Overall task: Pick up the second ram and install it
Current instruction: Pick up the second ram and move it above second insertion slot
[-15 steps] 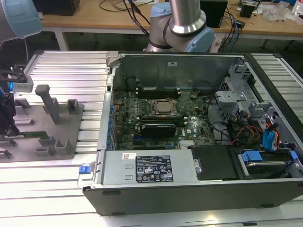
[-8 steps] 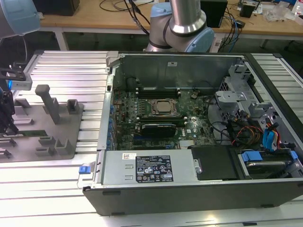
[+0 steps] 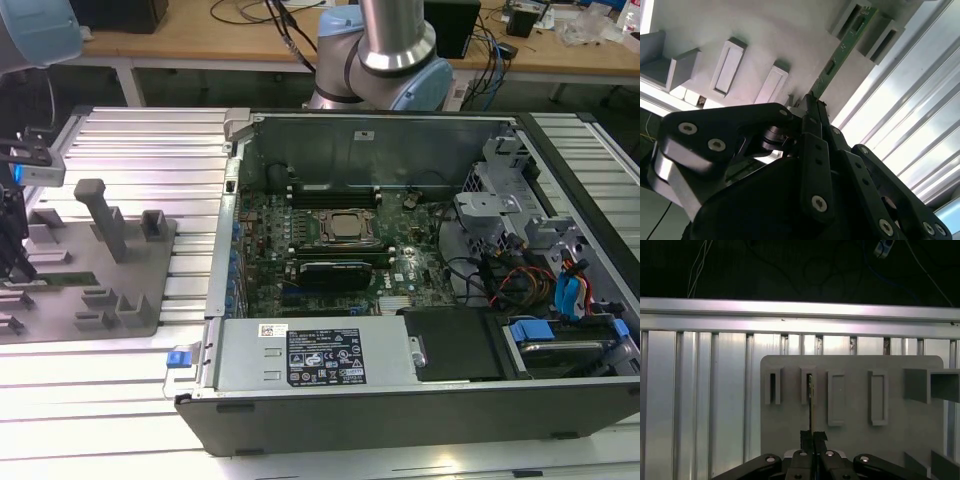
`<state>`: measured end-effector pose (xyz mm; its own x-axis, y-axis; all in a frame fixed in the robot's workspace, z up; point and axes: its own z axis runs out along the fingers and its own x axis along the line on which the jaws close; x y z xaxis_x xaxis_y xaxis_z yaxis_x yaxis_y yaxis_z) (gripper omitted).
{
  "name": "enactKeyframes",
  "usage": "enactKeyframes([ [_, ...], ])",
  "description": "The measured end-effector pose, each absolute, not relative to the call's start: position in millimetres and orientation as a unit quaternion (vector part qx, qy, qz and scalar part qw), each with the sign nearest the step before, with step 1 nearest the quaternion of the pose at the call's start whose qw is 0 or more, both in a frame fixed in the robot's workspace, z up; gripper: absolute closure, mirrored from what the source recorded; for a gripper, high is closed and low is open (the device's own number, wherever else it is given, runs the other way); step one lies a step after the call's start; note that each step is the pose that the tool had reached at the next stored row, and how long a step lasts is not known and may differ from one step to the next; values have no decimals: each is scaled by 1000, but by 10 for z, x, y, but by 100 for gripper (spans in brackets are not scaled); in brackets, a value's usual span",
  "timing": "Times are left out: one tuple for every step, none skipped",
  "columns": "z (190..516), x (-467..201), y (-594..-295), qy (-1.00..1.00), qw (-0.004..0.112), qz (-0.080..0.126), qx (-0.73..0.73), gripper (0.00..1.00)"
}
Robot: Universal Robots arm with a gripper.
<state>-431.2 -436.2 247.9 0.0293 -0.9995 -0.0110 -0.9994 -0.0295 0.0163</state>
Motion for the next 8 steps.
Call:
enactKeyframes([
  [2483, -4312, -4362, -697, 2, -10, 717, 91],
  [2495, -4312, -4362, -697, 2, -10, 717, 91],
  [2510, -4312, -4362, -697, 2, -10, 717, 91],
  [2517, -4312, -4362, -697, 2, -10, 717, 91],
  [2523, -4313, -4362, -697, 2, -10, 717, 91],
  [2528, -4312, -4362, -697, 2, -10, 717, 91],
  [2531, -4312, -4362, -697, 2, -10, 717, 91],
  [2533, -4312, -4362, -697, 1, -10, 717, 91],
])
